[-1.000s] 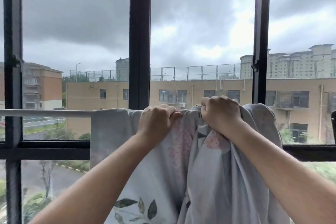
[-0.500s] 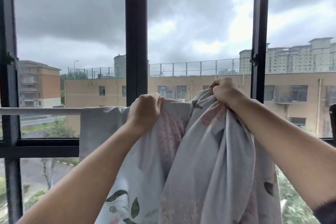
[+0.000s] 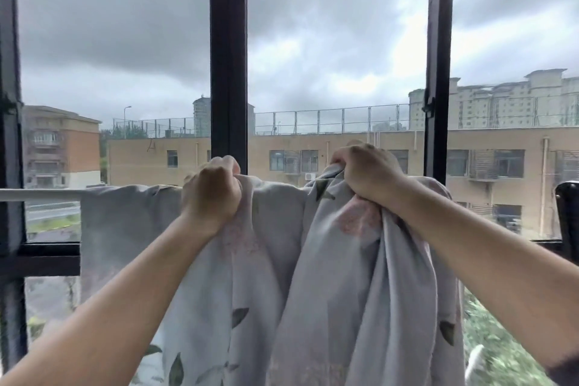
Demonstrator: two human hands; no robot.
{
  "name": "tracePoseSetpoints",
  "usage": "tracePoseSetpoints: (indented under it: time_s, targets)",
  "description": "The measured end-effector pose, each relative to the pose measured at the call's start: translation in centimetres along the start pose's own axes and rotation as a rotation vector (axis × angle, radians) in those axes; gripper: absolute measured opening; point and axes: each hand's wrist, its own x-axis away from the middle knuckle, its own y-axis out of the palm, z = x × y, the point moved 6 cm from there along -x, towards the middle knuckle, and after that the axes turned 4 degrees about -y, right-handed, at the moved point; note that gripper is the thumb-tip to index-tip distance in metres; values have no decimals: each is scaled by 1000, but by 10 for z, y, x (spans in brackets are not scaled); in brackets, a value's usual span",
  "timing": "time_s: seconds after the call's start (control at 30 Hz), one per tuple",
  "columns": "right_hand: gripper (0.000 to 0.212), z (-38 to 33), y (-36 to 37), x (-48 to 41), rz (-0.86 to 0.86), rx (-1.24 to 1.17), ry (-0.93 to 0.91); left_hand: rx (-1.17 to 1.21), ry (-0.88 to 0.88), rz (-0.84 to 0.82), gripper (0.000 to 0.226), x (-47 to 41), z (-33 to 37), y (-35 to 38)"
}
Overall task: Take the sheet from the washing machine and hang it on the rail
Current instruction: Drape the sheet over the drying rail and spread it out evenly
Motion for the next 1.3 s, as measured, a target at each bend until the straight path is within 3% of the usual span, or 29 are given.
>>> tracePoseSetpoints:
  time_s: [0.03,0.1,0.2,0.4,0.57,0.7,0.73,0.87,1.1,1.2,1.3]
  targets:
    - [30,-10,4,3,-48,109,-28,0,68,-7,18,3,14,2]
    - [45,-19,17,6,-201,245,15,38,160,-85,21,10,42,12]
    - [50,-16,23,3,-316,305,98,-23,233,-207,36,16,64,32]
    - [16,10,12,-6,-187,44,94,11,236,-261,45,10,63,33]
    - [20,29,7,-6,-40,-156,195,122,186,-310,40,2,59,34]
    - [14,24,11,1,-18,-214,239,204,152,-235,40,-2,53,32]
    - [16,19,14,3,-46,-175,236,220,140,-216,41,-3,50,32]
    - [60,-1,23,9,-167,51,223,249,79,-199,42,-7,42,32]
    - [35,-23,13,6,-246,69,212,240,15,-401,44,-13,39,33]
    - [50,-23,9,12,-300,172,295,245,-2,-458,45,-11,43,33]
    - [73,-26,11,21,-421,375,363,209,62,-547,31,-8,57,36]
